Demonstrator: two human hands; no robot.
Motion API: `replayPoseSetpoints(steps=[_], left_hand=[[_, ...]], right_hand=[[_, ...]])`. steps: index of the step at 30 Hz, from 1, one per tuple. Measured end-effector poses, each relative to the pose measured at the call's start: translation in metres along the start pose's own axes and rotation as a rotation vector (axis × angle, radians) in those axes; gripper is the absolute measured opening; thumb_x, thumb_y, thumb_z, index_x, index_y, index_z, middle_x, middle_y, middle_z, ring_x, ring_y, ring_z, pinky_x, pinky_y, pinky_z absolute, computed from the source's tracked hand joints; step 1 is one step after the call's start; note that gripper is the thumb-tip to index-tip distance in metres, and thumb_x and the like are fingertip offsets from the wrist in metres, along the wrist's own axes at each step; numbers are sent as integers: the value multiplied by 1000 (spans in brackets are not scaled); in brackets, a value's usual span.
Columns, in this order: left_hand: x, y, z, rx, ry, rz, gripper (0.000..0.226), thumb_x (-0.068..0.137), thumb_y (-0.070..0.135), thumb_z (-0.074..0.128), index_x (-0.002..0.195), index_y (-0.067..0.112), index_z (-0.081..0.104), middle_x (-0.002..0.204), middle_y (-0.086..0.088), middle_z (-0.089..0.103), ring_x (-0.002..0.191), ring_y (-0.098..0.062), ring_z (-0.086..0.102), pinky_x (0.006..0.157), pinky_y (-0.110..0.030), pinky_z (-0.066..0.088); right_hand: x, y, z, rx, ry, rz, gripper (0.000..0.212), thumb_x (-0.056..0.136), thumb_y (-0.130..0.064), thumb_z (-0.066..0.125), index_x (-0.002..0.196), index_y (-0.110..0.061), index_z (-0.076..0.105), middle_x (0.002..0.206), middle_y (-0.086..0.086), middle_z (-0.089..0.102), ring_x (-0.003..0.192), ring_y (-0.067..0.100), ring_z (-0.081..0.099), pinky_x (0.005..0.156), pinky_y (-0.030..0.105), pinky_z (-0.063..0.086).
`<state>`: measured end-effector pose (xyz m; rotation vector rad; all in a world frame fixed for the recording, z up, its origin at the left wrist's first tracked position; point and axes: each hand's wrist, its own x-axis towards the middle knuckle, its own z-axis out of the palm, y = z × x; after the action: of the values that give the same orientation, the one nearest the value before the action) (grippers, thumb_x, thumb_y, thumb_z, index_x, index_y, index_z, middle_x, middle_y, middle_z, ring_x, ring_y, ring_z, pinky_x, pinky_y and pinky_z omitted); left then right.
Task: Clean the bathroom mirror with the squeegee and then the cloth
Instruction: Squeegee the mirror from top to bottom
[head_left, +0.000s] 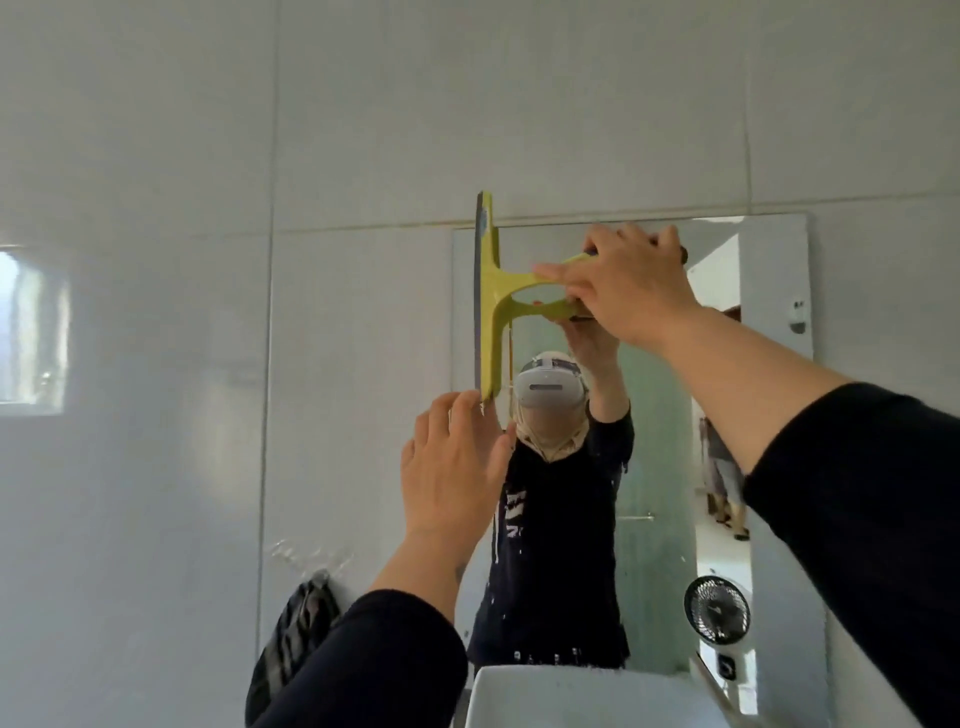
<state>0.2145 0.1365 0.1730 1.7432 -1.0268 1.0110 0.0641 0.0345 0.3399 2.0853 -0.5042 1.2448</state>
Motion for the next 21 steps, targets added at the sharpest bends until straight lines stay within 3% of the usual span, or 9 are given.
replayPoseSetpoints(steps=[7,13,21], left_hand=[[19,7,32,56,-100,-27,62,90,57,47,142,32,25,156,5,13,142,-19,18,114,-39,28],[33,26,51,41,-131,-100,77,87,61,48,148,36,11,160,0,-6,147,-23,-3,119,-47,12],[41,34,67,70,-190,-169,96,80,67,55,149,37,-4,159,-1,-19,146,-25,-16,119,-48,8]], right_hand=[[39,-16,16,34,64,63,49,102,-23,35,135,-59,31,114,5,48,108,29,43,88,46,30],[61,-17,24,15,63,92,55,101,-21,37,135,-62,27,111,6,47,105,29,41,82,44,29],[68,-12,36,2,13,84,50,102,-28,34,134,-65,23,113,7,46,107,30,41,85,45,30]])
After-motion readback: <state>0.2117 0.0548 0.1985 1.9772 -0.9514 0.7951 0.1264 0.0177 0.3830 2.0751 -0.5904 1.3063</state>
